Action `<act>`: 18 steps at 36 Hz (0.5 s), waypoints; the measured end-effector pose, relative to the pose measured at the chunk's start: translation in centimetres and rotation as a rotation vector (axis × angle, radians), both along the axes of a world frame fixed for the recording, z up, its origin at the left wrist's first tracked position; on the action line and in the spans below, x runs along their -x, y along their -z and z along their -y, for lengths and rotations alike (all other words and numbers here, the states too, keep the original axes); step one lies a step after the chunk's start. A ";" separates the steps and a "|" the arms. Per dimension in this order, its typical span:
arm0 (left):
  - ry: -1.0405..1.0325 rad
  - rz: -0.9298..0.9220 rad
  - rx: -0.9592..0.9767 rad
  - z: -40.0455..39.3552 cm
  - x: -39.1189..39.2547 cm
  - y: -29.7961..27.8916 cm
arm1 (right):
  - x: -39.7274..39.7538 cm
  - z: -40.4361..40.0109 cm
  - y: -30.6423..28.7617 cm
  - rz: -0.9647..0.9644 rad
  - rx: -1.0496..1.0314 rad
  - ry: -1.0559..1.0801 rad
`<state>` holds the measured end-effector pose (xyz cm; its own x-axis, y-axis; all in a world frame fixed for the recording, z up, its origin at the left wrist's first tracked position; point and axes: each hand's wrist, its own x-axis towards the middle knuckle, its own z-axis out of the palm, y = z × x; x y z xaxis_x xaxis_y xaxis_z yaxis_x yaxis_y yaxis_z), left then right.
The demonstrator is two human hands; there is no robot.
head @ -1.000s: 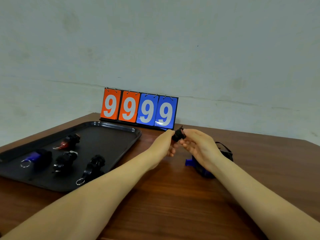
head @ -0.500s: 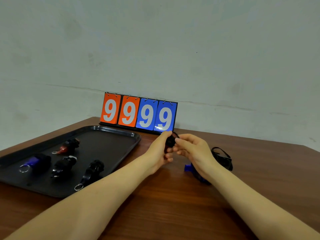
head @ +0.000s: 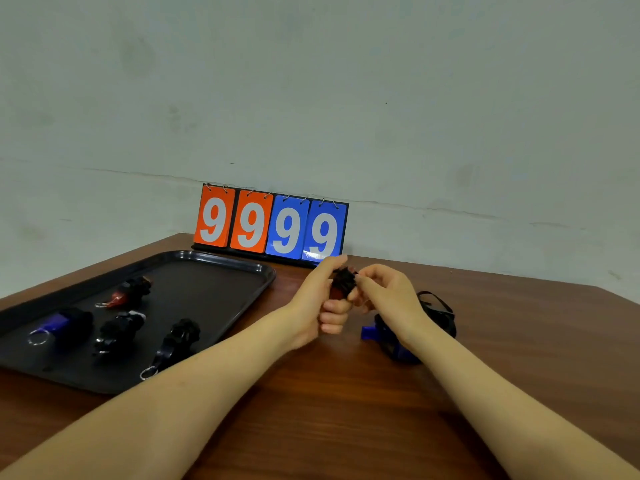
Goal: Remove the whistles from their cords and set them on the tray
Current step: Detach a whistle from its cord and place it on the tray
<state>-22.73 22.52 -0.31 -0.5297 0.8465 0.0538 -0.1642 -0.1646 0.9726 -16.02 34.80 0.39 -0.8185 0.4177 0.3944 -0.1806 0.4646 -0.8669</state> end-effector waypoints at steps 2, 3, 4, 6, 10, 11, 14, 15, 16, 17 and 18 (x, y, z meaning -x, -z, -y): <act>0.034 0.017 -0.006 0.1 0.0 -0.3 | -0.2 -0.1 0.0 -0.024 -0.004 -0.012; 0.044 0.024 -0.011 0.1 0.0 -0.4 | -0.3 -0.2 0.0 -0.037 -0.011 -0.019; 0.042 0.034 -0.017 0.2 0.1 -0.5 | -0.4 -0.2 0.0 -0.046 -0.027 -0.021; 0.009 0.057 -0.027 0.3 0.2 -0.5 | -0.6 -0.1 -0.1 -0.061 -0.054 -0.022; -0.089 0.038 0.004 0.2 0.3 -0.3 | -0.6 0.4 0.0 -0.061 -0.084 -0.045; -0.110 0.014 0.017 0.2 0.3 -0.2 | -0.6 0.4 0.1 -0.055 -0.095 -0.047; -0.180 -0.126 0.054 0.0 0.1 -0.1 | -0.5 0.5 0.2 -0.041 -0.106 -0.057; -0.203 -0.160 0.056 0.0 0.0 -0.1 | -0.5 0.5 0.2 -0.036 -0.101 -0.064; -0.225 -0.176 0.050 0.0 0.0 -0.1 | -0.5 0.5 0.1 -0.031 -0.093 -0.074; -0.251 -0.179 0.041 0.0 -0.1 -0.2 | -0.6 0.6 0.1 -0.025 -0.084 -0.088; -0.282 -0.183 0.038 0.0 0.0 -0.3 | -0.6 0.7 0.1 -0.020 -0.073 -0.105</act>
